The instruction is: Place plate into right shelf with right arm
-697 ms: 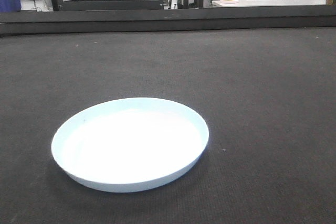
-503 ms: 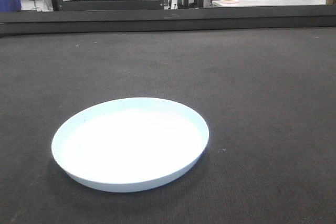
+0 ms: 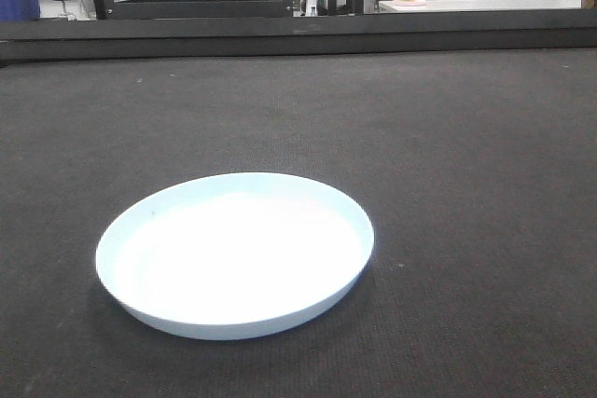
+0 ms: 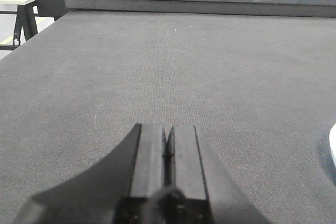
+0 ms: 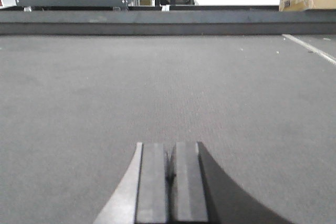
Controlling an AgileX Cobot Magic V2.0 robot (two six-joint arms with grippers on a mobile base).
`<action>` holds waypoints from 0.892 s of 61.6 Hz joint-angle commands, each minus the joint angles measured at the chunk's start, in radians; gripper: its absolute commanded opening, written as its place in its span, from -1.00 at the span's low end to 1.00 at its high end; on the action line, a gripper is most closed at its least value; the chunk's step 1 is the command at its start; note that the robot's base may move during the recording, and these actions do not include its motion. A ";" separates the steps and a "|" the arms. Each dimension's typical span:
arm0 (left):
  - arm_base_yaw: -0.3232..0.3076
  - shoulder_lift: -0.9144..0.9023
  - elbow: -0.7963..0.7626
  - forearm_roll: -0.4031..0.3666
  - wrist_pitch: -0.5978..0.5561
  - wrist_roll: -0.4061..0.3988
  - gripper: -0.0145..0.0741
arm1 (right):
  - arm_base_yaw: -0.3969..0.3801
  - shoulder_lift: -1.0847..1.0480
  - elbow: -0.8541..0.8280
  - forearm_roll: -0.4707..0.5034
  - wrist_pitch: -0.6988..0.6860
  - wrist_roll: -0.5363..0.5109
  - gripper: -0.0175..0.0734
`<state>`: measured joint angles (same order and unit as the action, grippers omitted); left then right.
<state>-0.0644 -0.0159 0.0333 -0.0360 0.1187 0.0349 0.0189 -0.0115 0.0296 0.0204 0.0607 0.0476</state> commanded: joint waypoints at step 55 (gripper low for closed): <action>-0.009 -0.007 0.008 -0.006 -0.088 -0.003 -0.78 | 0.001 0.542 -0.855 0.340 0.780 -0.351 -0.49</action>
<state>-0.0644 -0.0159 0.0333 -0.0360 0.1187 0.0349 0.0189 0.4159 -0.7454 0.2437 0.8223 -0.2017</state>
